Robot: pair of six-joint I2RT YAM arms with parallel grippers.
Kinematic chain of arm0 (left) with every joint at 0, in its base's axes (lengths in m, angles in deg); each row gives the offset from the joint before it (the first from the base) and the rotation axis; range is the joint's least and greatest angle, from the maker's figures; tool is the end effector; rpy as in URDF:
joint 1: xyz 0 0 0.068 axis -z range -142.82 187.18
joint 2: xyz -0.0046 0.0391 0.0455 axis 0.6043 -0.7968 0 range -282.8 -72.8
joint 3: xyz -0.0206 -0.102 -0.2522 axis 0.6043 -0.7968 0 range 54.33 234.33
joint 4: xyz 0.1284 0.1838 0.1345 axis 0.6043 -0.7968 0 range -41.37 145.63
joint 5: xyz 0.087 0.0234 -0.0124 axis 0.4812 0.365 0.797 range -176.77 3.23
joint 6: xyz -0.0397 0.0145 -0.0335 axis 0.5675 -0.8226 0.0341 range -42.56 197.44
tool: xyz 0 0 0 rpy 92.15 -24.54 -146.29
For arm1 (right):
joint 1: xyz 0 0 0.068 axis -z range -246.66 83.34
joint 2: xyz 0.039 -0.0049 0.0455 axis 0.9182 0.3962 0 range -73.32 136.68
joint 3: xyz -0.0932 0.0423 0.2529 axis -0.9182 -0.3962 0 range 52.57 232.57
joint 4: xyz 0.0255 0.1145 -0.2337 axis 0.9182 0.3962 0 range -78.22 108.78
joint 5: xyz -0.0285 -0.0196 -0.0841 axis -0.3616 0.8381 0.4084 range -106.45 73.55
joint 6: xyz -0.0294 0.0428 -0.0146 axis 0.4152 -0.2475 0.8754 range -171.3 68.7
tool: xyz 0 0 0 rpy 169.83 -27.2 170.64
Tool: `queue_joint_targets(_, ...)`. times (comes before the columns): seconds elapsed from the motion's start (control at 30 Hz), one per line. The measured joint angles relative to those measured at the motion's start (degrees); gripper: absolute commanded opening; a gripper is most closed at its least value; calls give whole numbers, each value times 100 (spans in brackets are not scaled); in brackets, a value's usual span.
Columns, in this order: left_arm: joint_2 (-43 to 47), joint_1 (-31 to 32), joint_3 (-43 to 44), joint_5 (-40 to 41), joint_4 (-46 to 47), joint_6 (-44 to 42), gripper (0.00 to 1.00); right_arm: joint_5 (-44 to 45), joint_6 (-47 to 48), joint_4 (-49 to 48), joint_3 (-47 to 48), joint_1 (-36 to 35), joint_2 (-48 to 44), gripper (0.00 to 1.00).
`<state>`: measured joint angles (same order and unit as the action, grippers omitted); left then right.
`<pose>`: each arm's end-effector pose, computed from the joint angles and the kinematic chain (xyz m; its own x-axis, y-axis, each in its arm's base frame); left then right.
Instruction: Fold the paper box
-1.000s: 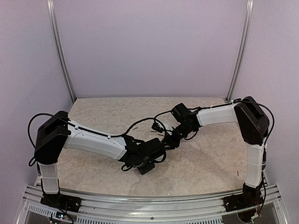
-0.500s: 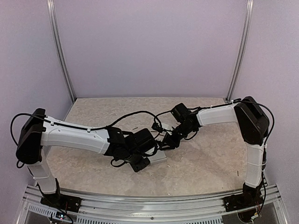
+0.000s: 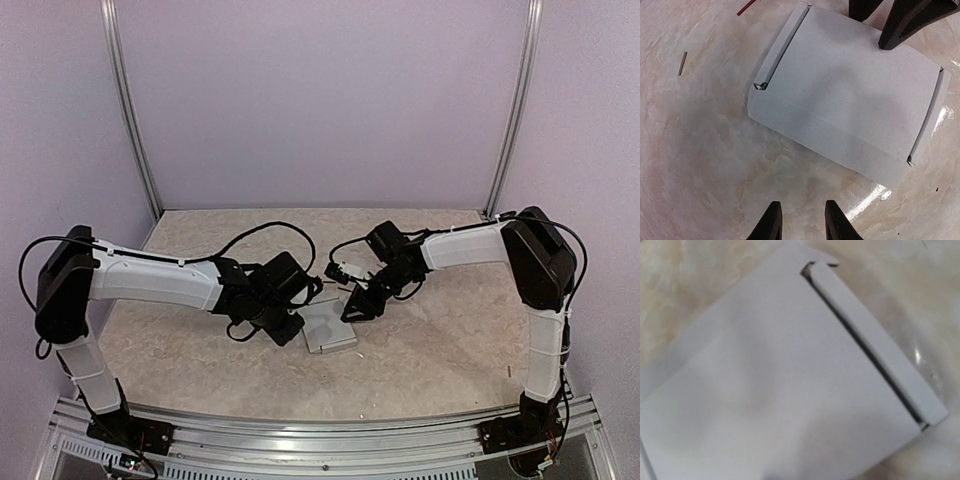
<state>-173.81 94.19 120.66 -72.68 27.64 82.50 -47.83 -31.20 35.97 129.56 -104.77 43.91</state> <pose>0.2010 -0.2937 0.1862 -0.5482 0.6874 -0.4764 0.7072 0.6851 0.1749 0.3124 0.2685 0.1416 -0.4247 -0.7060 -0.5668 -0.9048 0.3093 0.2927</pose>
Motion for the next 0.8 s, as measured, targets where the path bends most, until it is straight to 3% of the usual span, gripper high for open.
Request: queue_joint_targets(0.8,-1200,-105,638,-304,389,-433,29,-118,2,-2,13,31,46,34)
